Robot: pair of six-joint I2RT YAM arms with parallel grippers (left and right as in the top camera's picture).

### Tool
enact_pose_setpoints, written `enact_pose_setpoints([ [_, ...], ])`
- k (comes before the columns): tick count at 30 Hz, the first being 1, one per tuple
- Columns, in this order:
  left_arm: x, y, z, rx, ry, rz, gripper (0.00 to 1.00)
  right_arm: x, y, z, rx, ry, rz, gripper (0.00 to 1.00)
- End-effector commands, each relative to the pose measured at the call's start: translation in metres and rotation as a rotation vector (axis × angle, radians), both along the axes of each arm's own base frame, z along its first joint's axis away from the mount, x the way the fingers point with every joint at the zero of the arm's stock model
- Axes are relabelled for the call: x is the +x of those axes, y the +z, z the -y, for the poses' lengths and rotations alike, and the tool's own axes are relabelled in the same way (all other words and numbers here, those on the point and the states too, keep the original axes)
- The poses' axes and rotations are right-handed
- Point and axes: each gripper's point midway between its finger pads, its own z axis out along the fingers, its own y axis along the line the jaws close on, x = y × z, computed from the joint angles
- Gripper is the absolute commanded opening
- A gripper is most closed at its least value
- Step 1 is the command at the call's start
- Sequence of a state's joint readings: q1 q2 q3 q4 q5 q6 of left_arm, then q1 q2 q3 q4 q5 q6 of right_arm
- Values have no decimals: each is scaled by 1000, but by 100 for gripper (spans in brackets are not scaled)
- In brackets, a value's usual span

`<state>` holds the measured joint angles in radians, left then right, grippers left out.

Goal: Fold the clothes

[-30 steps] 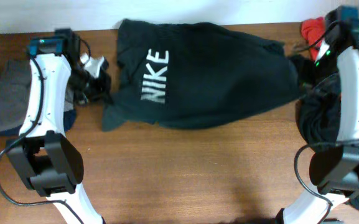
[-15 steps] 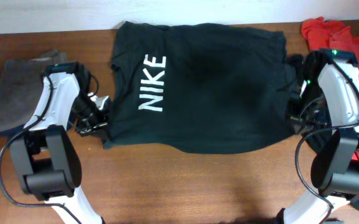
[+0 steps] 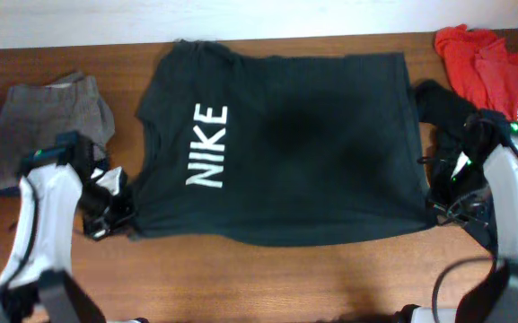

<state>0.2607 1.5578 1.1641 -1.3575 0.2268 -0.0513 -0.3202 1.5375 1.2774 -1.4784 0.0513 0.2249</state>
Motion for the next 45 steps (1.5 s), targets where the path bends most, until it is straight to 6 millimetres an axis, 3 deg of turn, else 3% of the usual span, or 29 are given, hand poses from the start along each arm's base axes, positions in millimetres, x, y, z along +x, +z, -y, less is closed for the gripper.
enact_pose_setpoints([
  [1,-11,13,-13,38,84,63,0,-10,16,-2,-19,-3,49,4],
  [7,-22,22,-19,55,137,109,0,-22,31,-6,-32,-4,89,4],
  [10,-17,23,-21,65,144,145,1,-24,36,-7,-40,-3,113,4],
  [19,55,37,-31,48,230,436,0,6,22,2,-52,-1,154,4],
  [20,70,43,-29,25,231,502,0,11,15,4,-49,-1,143,4],
  [25,102,53,-22,-2,181,629,0,31,-2,6,-21,9,145,4],
  [27,119,53,-14,-3,139,676,0,48,-11,7,-7,7,183,4],
  [29,142,46,-6,14,91,719,0,70,-16,14,-24,9,248,4],
  [35,167,20,-3,36,63,719,0,104,-24,21,-39,11,353,4],
  [45,176,-26,-10,59,72,633,0,137,-33,18,12,19,450,4],
])
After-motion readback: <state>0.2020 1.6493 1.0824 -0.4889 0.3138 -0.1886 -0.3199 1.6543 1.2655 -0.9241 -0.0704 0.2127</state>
